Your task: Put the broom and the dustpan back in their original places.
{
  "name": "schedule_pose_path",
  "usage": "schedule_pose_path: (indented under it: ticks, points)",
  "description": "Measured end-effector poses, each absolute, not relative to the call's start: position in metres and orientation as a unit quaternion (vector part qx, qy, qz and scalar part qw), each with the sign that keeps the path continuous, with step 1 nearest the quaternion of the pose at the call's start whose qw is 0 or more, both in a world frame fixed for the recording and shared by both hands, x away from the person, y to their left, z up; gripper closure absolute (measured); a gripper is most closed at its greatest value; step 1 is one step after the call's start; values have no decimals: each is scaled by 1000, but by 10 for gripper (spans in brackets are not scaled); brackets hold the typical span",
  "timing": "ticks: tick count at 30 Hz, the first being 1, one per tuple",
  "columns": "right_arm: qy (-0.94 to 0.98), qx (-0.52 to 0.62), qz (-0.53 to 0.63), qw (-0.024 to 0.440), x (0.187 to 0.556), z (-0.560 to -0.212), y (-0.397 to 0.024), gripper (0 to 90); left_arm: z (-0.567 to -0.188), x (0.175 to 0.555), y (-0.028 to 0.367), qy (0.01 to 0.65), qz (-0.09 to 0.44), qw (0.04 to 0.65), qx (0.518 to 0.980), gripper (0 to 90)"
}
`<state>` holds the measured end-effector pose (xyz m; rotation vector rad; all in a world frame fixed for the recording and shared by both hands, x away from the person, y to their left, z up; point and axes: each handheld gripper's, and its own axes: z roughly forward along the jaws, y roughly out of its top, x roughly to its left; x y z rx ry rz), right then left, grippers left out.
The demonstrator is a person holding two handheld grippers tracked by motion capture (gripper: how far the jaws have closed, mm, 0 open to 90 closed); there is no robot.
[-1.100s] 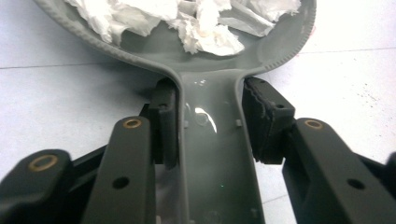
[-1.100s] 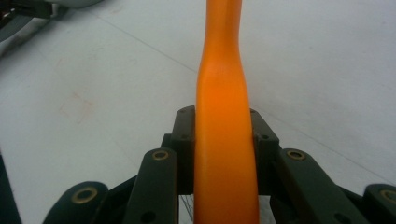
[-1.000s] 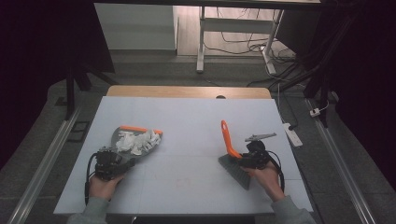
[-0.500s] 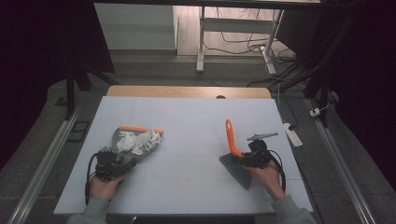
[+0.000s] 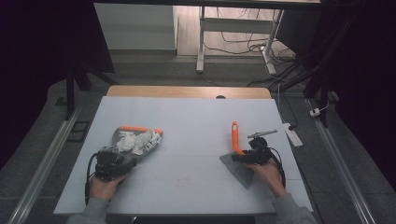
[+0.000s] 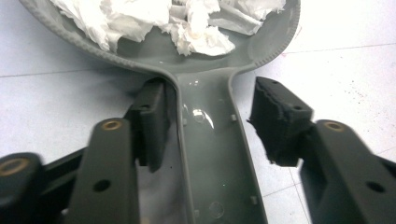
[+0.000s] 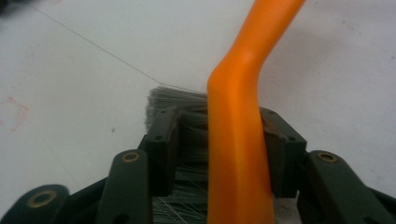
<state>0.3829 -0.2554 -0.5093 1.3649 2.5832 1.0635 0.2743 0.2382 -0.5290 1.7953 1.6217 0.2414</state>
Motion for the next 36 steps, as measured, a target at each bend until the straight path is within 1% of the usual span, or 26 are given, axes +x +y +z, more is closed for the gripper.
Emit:
schedule_pose_path:
  ticks: [2, 4, 6, 9, 12, 13, 21, 25, 31, 36]
  points:
    - [830, 443, 339, 15, 384, -510, -256, 502, -529, 274, 238, 624, 91, 349, 693, 433]
    - [828, 446, 339, 16, 385, -510, -256, 493, -529, 274, 237, 623, 88, 346, 695, 386]
    - [828, 448, 336, 24, 384, -510, -255, 471, -528, 273, 236, 622, 92, 343, 698, 346]
    - [827, 454, 330, 32, 384, -509, -254, 464, -526, 270, 237, 620, 102, 342, 699, 300]
    - [828, 459, 316, 66, 382, -506, -254, 445, -523, 265, 238, 617, 110, 343, 700, 264]
    - [825, 462, 320, 63, 382, -504, -256, 450, -522, 264, 238, 615, 114, 344, 700, 260]
    - [818, 445, 353, 92, 375, -493, -258, 466, -509, 254, 244, 598, 141, 357, 703, 258]
    - [821, 425, 370, 96, 370, -488, -258, 477, -502, 249, 244, 579, 149, 376, 708, 286]
    - [830, 397, 376, 108, 360, -486, -257, 477, -494, 248, 236, 522, 137, 394, 744, 329]
    - [842, 376, 370, 118, 352, -485, -259, 477, -491, 252, 227, 490, 120, 391, 770, 333]
